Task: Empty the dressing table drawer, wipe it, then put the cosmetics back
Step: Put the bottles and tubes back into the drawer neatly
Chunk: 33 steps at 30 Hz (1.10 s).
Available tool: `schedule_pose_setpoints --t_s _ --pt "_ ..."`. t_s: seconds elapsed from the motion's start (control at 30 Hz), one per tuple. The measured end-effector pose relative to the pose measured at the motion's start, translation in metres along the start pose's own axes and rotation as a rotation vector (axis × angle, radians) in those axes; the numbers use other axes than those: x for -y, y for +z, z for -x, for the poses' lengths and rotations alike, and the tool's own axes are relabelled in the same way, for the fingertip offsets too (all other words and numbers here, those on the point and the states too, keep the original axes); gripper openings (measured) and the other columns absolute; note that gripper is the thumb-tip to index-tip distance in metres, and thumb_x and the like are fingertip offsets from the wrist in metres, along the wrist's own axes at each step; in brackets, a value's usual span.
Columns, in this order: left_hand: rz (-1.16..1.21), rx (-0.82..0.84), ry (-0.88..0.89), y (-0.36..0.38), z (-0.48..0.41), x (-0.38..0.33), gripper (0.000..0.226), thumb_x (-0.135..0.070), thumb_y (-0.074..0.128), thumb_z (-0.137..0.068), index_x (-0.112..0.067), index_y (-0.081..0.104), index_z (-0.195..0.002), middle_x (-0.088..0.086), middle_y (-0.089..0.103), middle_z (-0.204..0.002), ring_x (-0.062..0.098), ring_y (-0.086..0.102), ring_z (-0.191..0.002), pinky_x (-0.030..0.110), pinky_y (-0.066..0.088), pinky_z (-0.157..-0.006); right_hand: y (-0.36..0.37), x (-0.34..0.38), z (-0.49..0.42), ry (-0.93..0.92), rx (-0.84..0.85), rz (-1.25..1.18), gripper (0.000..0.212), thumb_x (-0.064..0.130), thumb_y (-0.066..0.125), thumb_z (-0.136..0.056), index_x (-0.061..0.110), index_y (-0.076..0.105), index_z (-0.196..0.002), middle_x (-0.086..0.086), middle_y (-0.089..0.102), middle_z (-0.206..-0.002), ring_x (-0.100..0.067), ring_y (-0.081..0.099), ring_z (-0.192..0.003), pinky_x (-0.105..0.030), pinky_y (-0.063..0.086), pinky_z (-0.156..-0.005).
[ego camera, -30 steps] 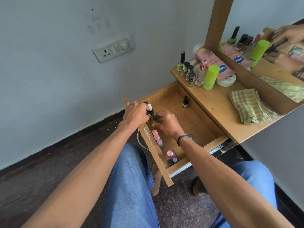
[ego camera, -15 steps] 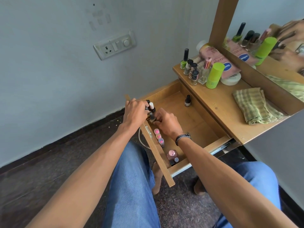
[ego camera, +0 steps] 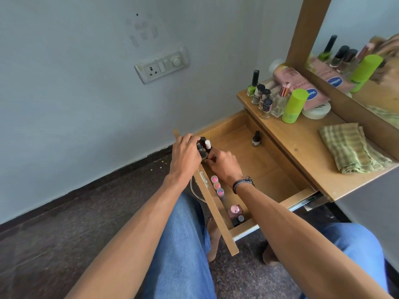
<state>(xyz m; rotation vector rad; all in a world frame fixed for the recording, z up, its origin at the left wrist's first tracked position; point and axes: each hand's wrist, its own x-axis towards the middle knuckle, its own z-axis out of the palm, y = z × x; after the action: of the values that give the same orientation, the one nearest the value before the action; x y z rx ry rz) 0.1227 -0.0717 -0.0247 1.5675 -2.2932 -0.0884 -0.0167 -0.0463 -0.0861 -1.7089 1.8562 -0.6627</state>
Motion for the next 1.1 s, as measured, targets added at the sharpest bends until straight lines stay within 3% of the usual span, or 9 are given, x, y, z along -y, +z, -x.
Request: schedule_pose_setpoints --t_s 0.2,0.37,0.57,0.63,0.73,0.87,1.1 --pt "0.034 -0.052 -0.068 0.008 0.004 0.000 0.053 0.011 0.064 -0.080 -0.003 0.060 -0.131 0.011 0.058 -0.124 0.030 0.057 -0.113 0.042 0.049 -0.100 0.001 0.006 -0.005 0.038 0.025 0.005 0.016 0.037 0.062 -0.099 0.022 0.065 -0.094 -0.001 0.066 -0.087 -0.021 0.060 -0.076 -0.030 0.039 -0.061" --pt "0.053 -0.065 -0.093 0.009 0.004 -0.001 0.061 0.010 0.063 -0.082 -0.001 0.050 -0.141 0.012 0.052 -0.132 0.028 0.053 -0.116 0.041 0.048 -0.103 -0.002 0.009 -0.009 0.088 0.018 0.089 0.032 0.048 0.057 -0.101 0.020 0.061 -0.085 0.003 0.054 -0.074 -0.015 0.049 -0.062 -0.027 0.029 -0.050" --pt "0.053 -0.043 -0.121 0.011 0.004 0.000 0.060 0.005 0.063 -0.087 -0.002 0.048 -0.144 0.011 0.050 -0.135 0.026 0.052 -0.117 0.039 0.049 -0.102 0.002 0.010 -0.014 0.126 0.018 0.191 0.050 0.061 0.051 -0.099 0.015 0.065 -0.087 -0.003 0.065 -0.081 -0.025 0.062 -0.071 -0.034 0.051 -0.063" --pt "0.054 -0.043 -0.121 0.011 0.004 0.000 0.059 0.005 0.062 -0.087 -0.002 0.048 -0.144 0.010 0.051 -0.135 0.027 0.052 -0.118 0.039 0.049 -0.102 0.002 0.010 -0.013 0.129 0.015 0.194 0.051 0.062 0.051 -0.099 0.014 0.066 -0.088 -0.004 0.065 -0.082 -0.028 0.064 -0.073 -0.035 0.051 -0.064" --pt "0.046 -0.040 -0.129 0.011 0.003 0.000 0.058 0.004 0.062 -0.087 -0.002 0.049 -0.144 0.010 0.052 -0.135 0.027 0.052 -0.117 0.039 0.048 -0.102 0.000 0.007 -0.013 0.141 0.010 0.155 0.048 0.061 0.053 -0.098 0.015 0.066 -0.091 -0.003 0.065 -0.083 -0.026 0.060 -0.071 -0.033 0.043 -0.062" --pt "0.013 -0.031 -0.114 0.010 0.003 -0.001 0.058 0.002 0.063 -0.087 -0.002 0.050 -0.143 0.011 0.054 -0.133 0.028 0.052 -0.117 0.039 0.048 -0.103 0.000 0.004 -0.010 0.160 -0.015 0.070 0.035 0.051 0.063 -0.096 0.016 0.065 -0.095 -0.007 0.069 -0.093 -0.031 0.066 -0.082 -0.040 0.054 -0.070" --pt "-0.021 -0.020 -0.102 0.008 0.003 -0.003 0.056 -0.001 0.064 -0.088 -0.003 0.051 -0.142 0.010 0.056 -0.132 0.026 0.052 -0.117 0.036 0.046 -0.102 0.002 0.005 -0.006 0.153 -0.117 -0.108 0.021 0.021 0.068 -0.095 0.015 0.057 -0.112 -0.008 0.061 -0.113 -0.030 0.063 -0.095 -0.046 0.055 -0.080"
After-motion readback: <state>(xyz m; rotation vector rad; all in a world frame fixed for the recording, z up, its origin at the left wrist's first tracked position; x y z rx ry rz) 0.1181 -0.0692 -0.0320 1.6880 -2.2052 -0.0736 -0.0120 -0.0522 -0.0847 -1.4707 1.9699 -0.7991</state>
